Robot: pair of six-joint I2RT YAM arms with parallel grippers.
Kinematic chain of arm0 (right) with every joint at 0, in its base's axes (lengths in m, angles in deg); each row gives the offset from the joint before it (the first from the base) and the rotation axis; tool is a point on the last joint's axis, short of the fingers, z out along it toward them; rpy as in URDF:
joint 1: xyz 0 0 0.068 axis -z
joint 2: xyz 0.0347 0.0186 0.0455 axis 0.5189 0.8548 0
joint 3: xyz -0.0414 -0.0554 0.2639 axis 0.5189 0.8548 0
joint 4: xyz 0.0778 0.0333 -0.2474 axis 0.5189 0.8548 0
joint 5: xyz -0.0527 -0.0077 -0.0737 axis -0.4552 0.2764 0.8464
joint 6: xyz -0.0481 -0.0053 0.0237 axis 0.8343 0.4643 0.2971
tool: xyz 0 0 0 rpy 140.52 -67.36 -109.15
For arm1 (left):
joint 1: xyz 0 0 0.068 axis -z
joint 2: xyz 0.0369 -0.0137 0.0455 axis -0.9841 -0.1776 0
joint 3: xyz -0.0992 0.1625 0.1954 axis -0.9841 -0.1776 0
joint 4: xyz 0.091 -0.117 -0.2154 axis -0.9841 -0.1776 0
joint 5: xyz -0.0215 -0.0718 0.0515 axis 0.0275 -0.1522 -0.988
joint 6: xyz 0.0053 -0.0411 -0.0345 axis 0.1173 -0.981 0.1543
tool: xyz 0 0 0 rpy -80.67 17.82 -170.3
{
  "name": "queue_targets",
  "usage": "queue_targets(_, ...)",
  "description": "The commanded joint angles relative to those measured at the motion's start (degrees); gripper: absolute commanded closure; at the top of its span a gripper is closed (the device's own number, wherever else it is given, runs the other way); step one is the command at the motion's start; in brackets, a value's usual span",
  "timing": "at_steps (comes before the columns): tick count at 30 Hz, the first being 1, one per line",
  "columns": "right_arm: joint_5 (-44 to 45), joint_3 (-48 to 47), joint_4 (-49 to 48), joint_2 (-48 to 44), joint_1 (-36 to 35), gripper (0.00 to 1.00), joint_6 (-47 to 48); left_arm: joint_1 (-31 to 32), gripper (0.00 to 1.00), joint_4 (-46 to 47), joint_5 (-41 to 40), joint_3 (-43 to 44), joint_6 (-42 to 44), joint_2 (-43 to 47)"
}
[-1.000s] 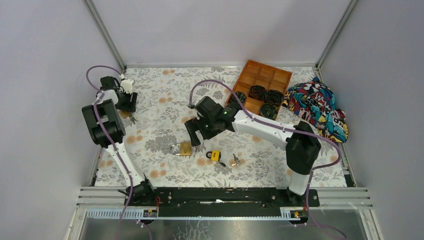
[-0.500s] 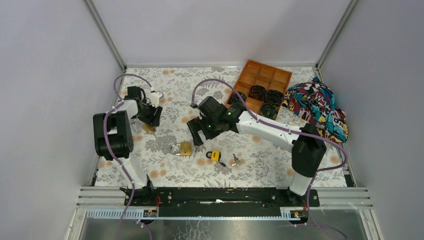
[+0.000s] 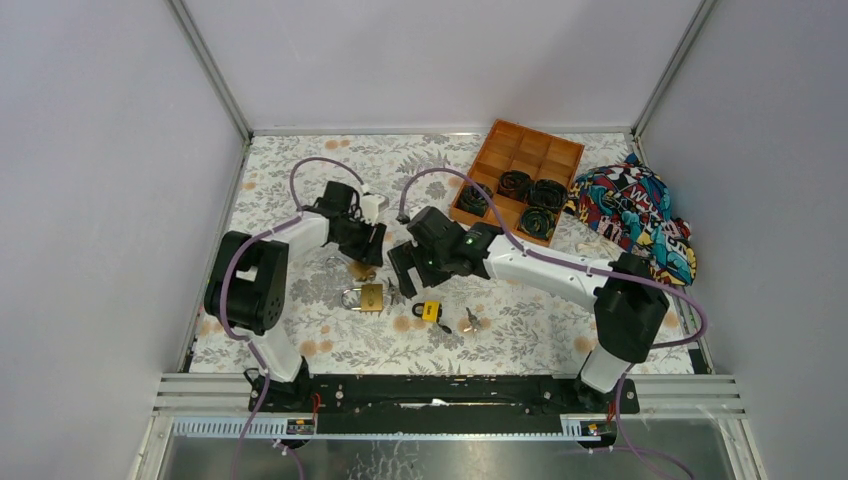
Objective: Lock with the key
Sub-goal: Remove the lock from the center of the board.
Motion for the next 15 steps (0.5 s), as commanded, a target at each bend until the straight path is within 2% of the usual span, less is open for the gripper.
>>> queue_targets(1, 5.14, 2.87, -2.26, -3.52, -0.41, 0.0, -1.53, 2.86, 0.78, -1.97, 3.46, -2.03, -8.56, -4.29)
queue_targets(4, 5.62, 5.04, -2.83, -4.81, -0.42, 0.0, -1.72, 2.91, 0.45, -5.81, 4.93, 1.76, -6.58, -5.55)
queue_targets(7, 5.64, 6.33, -3.23, -5.71, -0.42, 0.0, -1.74, 2.82, 0.19, -12.39, 5.58, 8.08, -1.1, -5.38)
queue_targets(9, 5.71, 6.9, -3.56, -6.18, -0.4, 0.0, -1.72, 2.49, 0.07, -17.11, 4.57, 12.28, 3.27, -4.7)
queue_targets(10, 5.57, 7.17, -3.83, -6.38, -0.41, 0.0, -1.71, 1.82, 0.02, -19.25, 3.93, 14.12, 5.37, -4.16)
queue_targets(15, 4.92, 6.72, -7.53, -5.95, -0.48, 0.01, -0.85, -5.25, 0.01, -25.31, 0.05, 20.24, 12.04, -1.23)
